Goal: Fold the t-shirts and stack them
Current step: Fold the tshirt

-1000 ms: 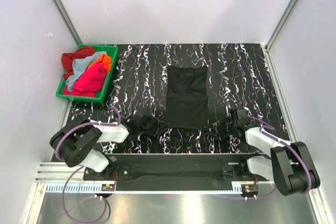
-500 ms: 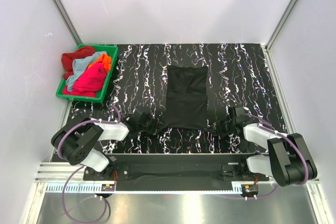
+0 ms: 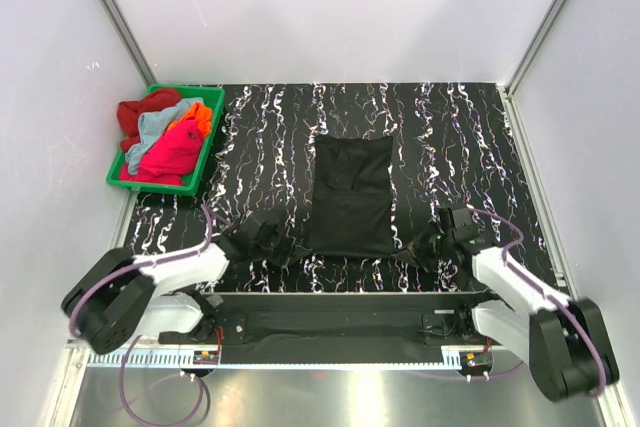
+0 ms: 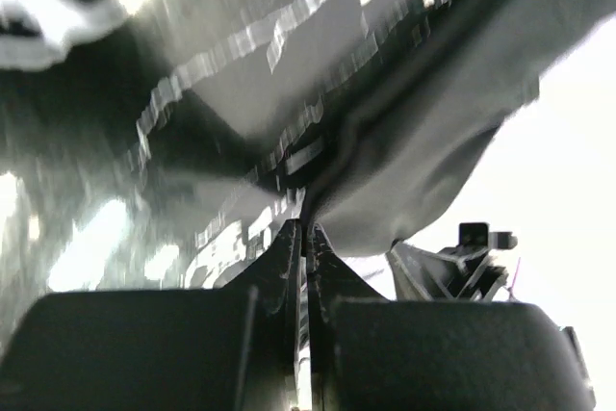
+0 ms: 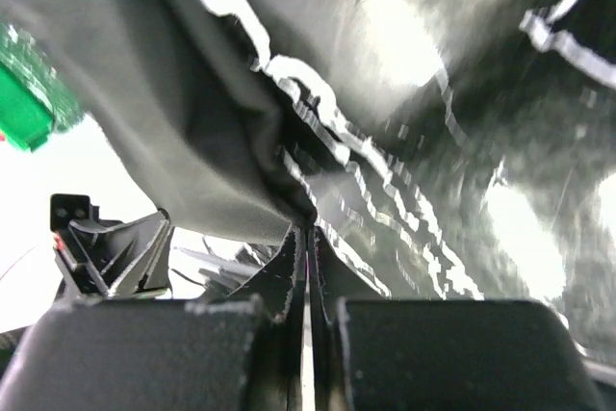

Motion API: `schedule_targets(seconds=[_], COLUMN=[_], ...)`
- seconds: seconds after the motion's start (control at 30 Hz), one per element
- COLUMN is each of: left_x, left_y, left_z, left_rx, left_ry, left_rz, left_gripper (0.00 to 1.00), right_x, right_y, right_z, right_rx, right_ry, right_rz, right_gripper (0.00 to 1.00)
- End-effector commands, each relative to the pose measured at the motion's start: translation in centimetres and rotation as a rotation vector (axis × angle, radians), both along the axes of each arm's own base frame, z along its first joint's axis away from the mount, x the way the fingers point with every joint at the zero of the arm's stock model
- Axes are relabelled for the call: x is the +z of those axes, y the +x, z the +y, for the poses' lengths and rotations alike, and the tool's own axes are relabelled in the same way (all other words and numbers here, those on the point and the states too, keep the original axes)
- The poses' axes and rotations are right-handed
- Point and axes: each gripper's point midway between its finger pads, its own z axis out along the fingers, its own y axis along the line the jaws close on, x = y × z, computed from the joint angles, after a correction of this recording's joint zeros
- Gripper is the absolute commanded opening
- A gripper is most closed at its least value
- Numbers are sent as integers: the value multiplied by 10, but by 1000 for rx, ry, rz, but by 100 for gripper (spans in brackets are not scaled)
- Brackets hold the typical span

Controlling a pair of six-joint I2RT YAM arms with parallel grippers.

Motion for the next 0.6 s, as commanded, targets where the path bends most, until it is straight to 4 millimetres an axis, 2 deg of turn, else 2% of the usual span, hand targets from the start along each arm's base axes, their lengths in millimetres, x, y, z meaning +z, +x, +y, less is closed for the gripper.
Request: schedule_targets(seconds=[0.0,0.2,0.27,0.37,0.57], left_x=[11,30,32,44,49], left_y=[-14,-46,-61,-73,-95], left_z=[7,-1,-3,-1,1], left_rx=[-43,-111,-134,-122,-128], left_ry=[58,41,41,29,14], left_rz=[-34,-53,-36,-64,-59], left_gripper=[0,0,0,0,0], right_x=[8,39,44,51,61], right_y=[-23,-39,-46,-59,-86], right_z=[-2,10,11,11,7], right_rx=[80,132,126,132,144], right_ry=[-31,4,18,29,59], right_rz=[1,-33,-28,-17,1], right_gripper=[0,0,0,0,0])
